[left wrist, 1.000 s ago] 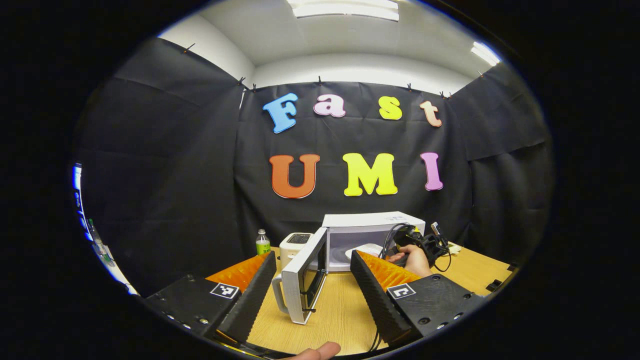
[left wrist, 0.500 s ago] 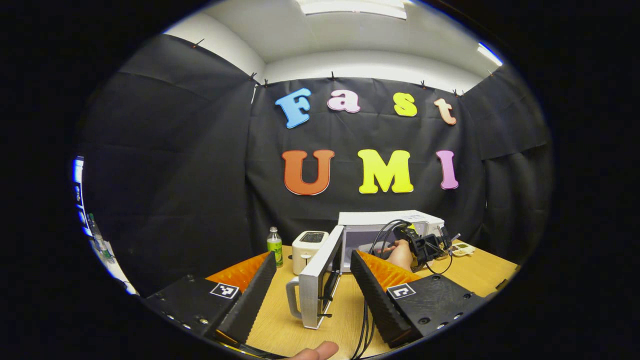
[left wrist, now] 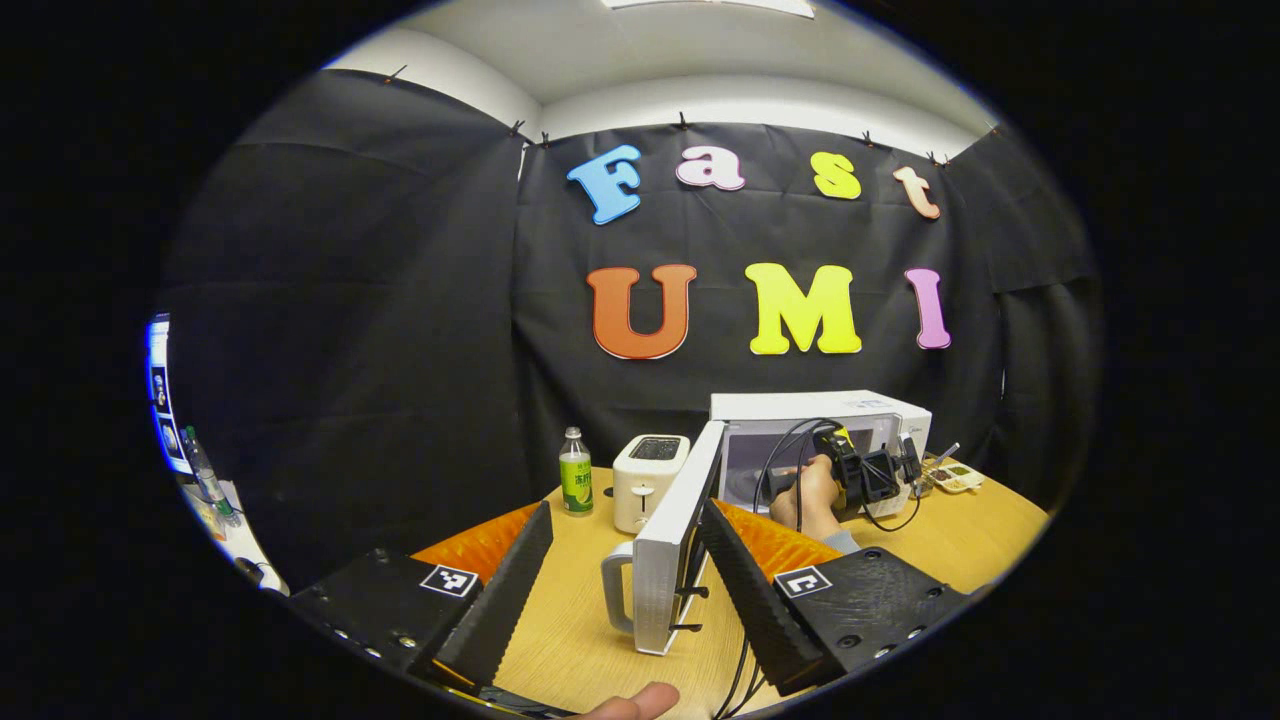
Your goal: Open the microwave oven with the left hand, put the food in, and close the microwave oven.
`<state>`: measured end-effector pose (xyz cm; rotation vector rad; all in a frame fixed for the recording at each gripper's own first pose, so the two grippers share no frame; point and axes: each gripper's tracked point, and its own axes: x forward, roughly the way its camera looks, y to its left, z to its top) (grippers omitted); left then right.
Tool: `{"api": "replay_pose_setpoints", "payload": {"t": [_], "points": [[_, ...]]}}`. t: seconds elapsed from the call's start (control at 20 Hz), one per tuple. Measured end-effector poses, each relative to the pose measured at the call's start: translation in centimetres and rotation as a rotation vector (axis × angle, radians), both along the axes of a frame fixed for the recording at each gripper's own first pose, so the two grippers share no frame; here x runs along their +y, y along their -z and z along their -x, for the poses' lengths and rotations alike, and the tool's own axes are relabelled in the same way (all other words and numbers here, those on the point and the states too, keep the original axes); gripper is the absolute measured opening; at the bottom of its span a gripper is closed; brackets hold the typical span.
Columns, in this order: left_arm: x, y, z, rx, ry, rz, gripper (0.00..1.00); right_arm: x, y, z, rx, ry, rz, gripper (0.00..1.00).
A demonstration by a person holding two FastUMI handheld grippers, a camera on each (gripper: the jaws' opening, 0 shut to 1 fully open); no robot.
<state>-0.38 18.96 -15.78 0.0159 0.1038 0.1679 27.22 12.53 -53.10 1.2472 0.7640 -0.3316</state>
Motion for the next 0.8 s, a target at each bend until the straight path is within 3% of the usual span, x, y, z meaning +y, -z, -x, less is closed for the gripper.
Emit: {"api": "replay_pose_setpoints", "payload": {"t": [0.15, 0.2, 0.35, 0.4, 0.45, 0.55, 0.65, 0.8], "points": [[0.0, 0.1, -0.2, 0.004, 0.000, 0.002, 0.92, 0.8, 0.1, -0.3, -0.037, -0.025, 0.015, 0.08], [0.0, -0.1, -0.3, 0.001, -0.002, -0.002, 0.92, 0.8, 0.1, -0.3, -0.043, -0.037, 0.036, 0.00], [0.3, 0.1, -0.6, -0.005, -0.006, 0.001, 0.92, 1.0, -1.1, -0.4, -0.107, -0.042, 0.019, 0.00], [0.4, 0.1, -0.4, -0.002, -0.008, 0.006, 0.92, 1.2, -1.4, -0.3, -0.132, -0.047, -0.003, 0.07], [0.6, 0.3, -0.3, 0.000, -0.013, 0.011, 0.92, 1.2, -2.1, -0.3, -0.161, -0.053, -0.021, 0.31], [1.0, 0.5, -0.3, 0.003, -0.023, 0.019, 0.92, 0.3, -3.4, 0.7, -0.188, -0.087, 0.060, 0.79], [1.1, 0.7, -0.2, 0.009, -0.026, 0.029, 0.92, -0.5, -4.8, 1.9, -0.219, -0.108, 0.084, 0.89], [1.5, 0.5, 0.2, 0.001, -0.018, 0.016, 0.92, -2.1, -6.1, 4.8, -0.232, -0.161, 0.056, 0.89]]}}
